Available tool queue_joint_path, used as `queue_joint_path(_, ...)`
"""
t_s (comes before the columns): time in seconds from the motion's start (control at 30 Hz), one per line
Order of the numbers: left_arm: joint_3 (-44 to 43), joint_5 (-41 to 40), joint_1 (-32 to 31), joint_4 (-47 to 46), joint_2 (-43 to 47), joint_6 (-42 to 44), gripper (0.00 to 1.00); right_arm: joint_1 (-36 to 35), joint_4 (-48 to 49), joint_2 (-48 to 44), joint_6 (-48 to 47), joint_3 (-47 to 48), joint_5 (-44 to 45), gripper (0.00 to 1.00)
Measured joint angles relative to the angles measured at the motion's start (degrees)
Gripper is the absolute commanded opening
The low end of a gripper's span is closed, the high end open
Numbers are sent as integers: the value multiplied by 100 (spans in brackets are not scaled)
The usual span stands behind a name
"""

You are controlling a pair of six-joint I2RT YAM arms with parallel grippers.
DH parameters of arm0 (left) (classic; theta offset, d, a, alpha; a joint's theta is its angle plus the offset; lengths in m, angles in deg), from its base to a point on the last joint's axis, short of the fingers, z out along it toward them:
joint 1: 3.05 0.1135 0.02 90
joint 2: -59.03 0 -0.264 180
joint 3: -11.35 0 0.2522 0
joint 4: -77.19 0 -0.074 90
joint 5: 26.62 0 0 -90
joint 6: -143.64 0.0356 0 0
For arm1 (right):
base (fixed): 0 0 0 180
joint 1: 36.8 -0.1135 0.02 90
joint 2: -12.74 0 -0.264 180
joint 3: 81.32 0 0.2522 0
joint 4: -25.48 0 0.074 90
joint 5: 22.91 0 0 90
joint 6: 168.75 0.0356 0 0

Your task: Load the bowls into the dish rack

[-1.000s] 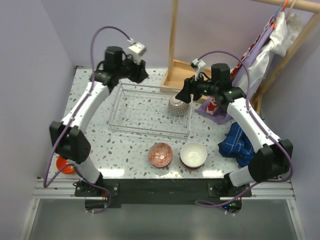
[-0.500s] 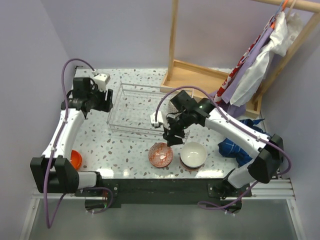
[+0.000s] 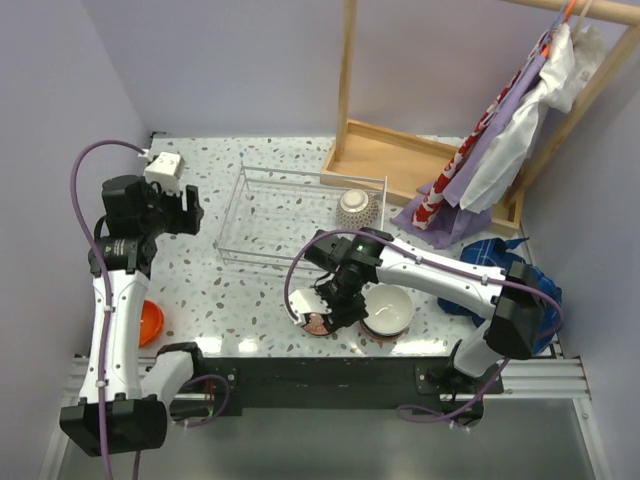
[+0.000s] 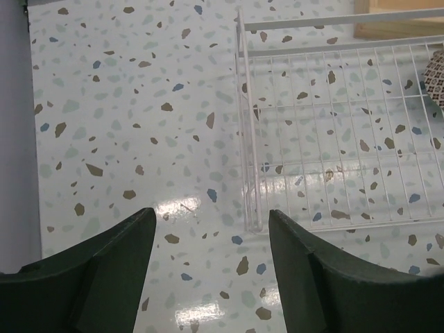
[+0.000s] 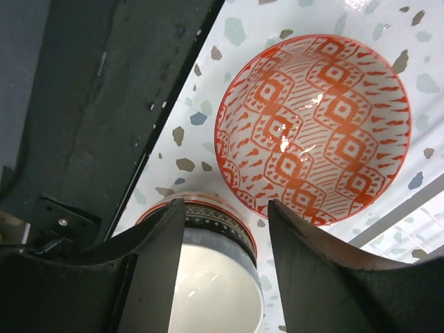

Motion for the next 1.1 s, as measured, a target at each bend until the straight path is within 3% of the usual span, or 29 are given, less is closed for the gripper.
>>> queue_joint_path(0.5, -42, 525, 741, -9, 76, -297, 72, -273, 741, -26, -42, -844, 632, 45)
queue_joint_path(0.73, -39, 732, 986, -11, 83, -448, 71, -310, 1073, -26, -35, -1001, 726, 25)
queue_joint_path(0.9, -39, 844, 1012, -11, 114, -494, 71, -387, 1115, -63, -70, -981, 684, 1)
queue_joint_path(1.1, -39, 920, 1012, -50, 162, -496, 71, -424, 824, -240, 37, -562, 695, 0)
